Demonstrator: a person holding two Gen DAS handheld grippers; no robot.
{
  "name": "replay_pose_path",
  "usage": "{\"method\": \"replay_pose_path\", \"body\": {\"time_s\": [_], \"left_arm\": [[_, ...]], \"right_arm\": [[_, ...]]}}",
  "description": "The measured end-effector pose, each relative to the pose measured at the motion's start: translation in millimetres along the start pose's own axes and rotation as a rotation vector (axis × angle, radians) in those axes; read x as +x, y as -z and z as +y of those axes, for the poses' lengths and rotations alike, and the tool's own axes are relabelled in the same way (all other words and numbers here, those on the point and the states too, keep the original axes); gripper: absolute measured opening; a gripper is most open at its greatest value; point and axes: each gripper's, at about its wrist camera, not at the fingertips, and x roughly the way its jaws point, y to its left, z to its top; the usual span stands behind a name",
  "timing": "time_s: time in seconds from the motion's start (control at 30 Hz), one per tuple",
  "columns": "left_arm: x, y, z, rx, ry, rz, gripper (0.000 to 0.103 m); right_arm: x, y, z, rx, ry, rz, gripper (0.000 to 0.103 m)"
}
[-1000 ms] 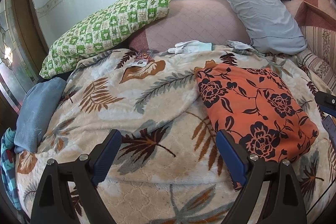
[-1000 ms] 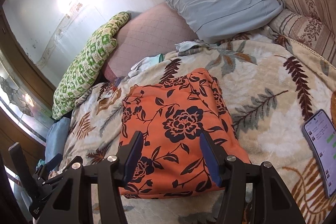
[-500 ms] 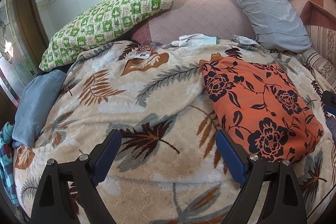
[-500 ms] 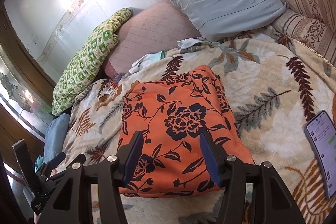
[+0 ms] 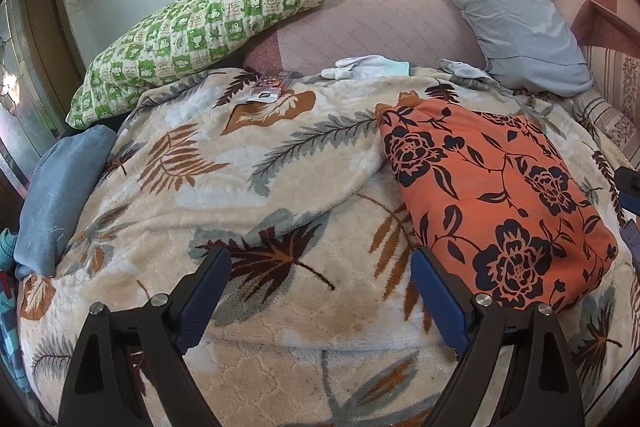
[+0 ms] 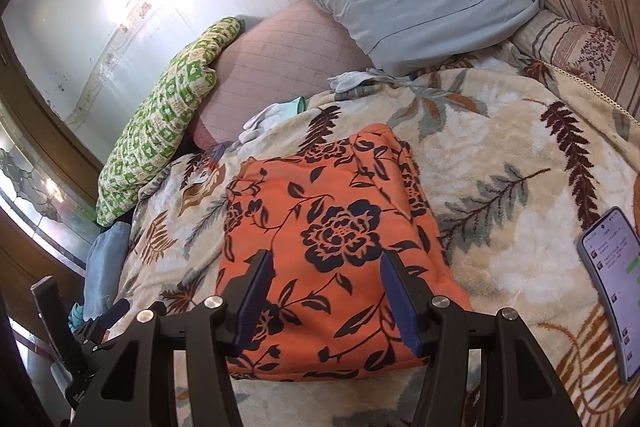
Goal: Fold small clothes
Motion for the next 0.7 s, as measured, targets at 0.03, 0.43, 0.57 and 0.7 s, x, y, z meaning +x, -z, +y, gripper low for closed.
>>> {"method": "replay_pose_path", "body": {"time_s": [0.03, 0.43, 0.57, 0.7], "left_arm": [[2.3, 0.2, -3.0, 0.011, -0.005, -0.006, 0.091], [22.8, -8.6, -25.5, 0.026, 0.004, -0.017, 0.091], [29.5, -12.8, -30.2, 0.016, 0.028, -0.01, 0.091], [38.7, -18.2, -33.7, 0.004, 0.063, 0.004, 0.091]], "right_arm": [[2.5, -1.6, -4.1, 0.01, -0.002, 0.008, 0.06], [30.0, -10.4, -43.2, 0.084, 0.0, 0.051, 0.06], [37.8, -17.4, -43.7, 0.1, -0.046, 0.063, 0.06], [53.3, -29.1, -42.2, 0.099, -0.084, 0.082, 0.06]]}}
